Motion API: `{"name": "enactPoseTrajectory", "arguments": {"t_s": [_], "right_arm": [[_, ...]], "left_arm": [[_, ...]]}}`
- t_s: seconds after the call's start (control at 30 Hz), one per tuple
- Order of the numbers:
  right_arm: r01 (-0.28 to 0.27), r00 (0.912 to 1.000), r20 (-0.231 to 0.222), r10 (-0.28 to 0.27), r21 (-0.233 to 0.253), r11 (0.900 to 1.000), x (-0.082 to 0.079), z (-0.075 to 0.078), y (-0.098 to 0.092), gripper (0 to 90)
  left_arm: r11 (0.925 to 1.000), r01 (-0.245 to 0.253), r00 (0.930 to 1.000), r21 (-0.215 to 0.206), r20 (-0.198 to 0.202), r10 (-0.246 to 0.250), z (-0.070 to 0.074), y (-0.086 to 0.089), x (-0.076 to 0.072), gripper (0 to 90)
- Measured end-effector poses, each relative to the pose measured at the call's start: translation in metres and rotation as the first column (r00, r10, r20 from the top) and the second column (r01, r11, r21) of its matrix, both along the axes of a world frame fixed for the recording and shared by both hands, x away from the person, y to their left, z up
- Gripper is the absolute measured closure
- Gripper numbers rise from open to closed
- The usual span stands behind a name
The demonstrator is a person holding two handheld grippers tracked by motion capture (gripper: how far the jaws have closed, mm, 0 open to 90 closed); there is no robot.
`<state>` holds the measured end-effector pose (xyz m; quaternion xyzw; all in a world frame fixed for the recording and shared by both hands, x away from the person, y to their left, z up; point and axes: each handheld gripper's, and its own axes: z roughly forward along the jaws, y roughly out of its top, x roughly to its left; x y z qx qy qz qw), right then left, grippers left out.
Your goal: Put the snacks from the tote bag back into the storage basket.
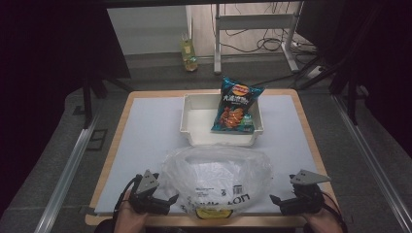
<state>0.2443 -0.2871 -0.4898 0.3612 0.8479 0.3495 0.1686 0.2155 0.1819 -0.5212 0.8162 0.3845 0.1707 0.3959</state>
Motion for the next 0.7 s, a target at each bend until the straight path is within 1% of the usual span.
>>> {"name": "enactPoseTrajectory", "arguments": {"t_s": [0.1, 0.3, 0.43, 0.47, 0.5, 0.6, 0.7], "right_arm": [[0.003, 1.0, -0.006, -0.003, -0.007, 1.0, 0.0, -0.003, -0.002, 0.6], [0.003, 0.9998, -0.018, -0.003, -0.026, 1.0, 0.001, -0.009, -0.007, 0.8], [0.002, 0.9992, -0.04, -0.004, -0.044, 0.999, 0.003, -0.015, -0.008, 0.9], [-0.002, 0.9986, -0.053, 0.0, -0.046, 0.999, 0.004, -0.016, -0.009, 0.9], [-0.002, 0.9984, -0.056, -0.001, -0.043, 0.999, 0.004, -0.015, -0.009, 0.9], [-0.006, 0.9985, -0.054, 0.003, -0.049, 0.999, 0.004, -0.016, -0.008, 0.9], [-0.011, 0.9984, -0.057, 0.007, -0.061, 0.998, 0.004, -0.017, -0.007, 0.9]], "left_arm": [[1.0, -0.006, 1.0, 0.005, -0.006, 0.006, -0.001, 0.002, -0.001, 0.5], [0.9996, -0.01, 0.9993, 0.024, -0.035, 0.011, -0.005, 0.004, -0.001, 0.5], [0.9989, -0.009, 0.998, 0.045, -0.062, 0.012, -0.009, 0.005, 0.0, 0.3], [0.9987, -0.011, 0.9975, 0.05, -0.069, 0.014, -0.01, 0.004, 0.0, 0.3], [0.9985, -0.009, 0.9973, 0.054, -0.073, 0.013, -0.011, 0.004, 0.0, 0.2], [0.998, -0.003, 0.9972, 0.063, -0.075, 0.008, -0.011, 0.002, 0.001, 0.1], [0.9983, -0.004, 0.9974, 0.058, -0.072, 0.008, -0.011, 0.002, 0.001, 0.1]]}}
